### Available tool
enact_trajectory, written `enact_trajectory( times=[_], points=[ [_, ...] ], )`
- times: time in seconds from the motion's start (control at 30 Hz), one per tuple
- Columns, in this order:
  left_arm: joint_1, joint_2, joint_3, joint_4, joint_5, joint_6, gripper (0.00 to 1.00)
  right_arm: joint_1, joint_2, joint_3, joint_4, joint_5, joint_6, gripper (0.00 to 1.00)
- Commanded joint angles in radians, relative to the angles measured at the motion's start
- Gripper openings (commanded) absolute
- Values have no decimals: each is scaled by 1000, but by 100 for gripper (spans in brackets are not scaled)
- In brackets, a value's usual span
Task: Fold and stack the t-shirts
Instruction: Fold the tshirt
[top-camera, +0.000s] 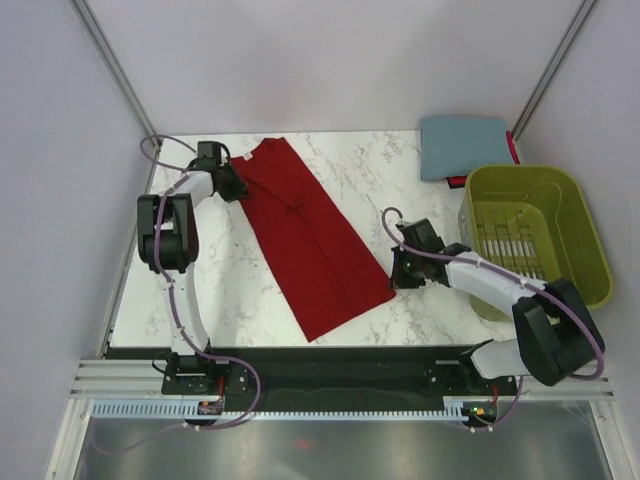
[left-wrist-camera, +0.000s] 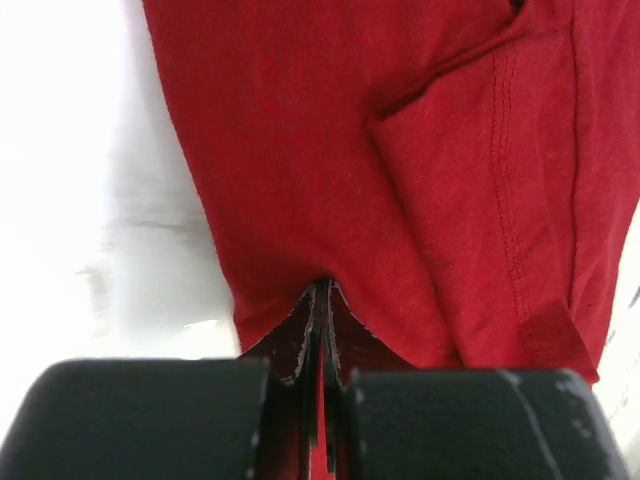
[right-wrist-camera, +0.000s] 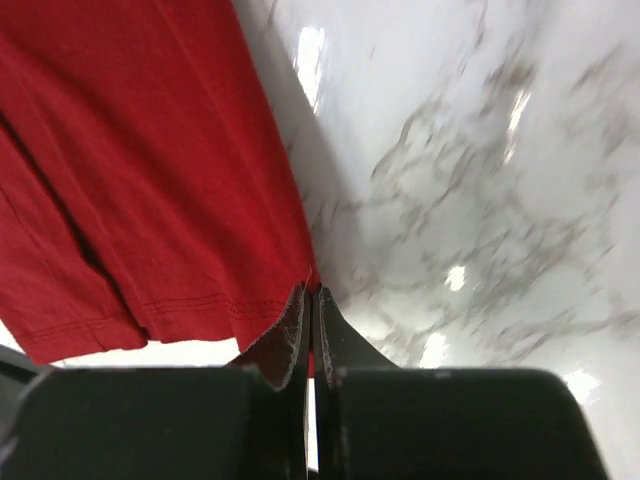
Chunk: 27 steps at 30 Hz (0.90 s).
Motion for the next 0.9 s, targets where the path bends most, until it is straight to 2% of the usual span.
enact_trajectory(
  times=[0.0, 0.17, 0.33, 0.43, 0.63, 0.87],
  points=[
    [-50, 37, 68, 11, 88, 49, 2, 58, -111, -95, 54, 73, 187, 0],
    [-122, 91, 108, 19, 154, 68, 2, 158, -226, -169, 60, 174, 327, 0],
    [-173, 186, 189, 20, 205, 49, 2, 227, -318, -261, 121, 202, 470, 1],
    [-179, 220, 219, 40, 231, -1, 2, 273, -335, -301, 179, 225, 510, 1],
    [-199, 218, 237, 66, 186, -15, 2, 318, -355, -303, 155, 283, 559, 0],
    [-230, 279, 352, 70, 252, -20, 2, 430, -361, -294, 204, 331, 665, 0]
  ],
)
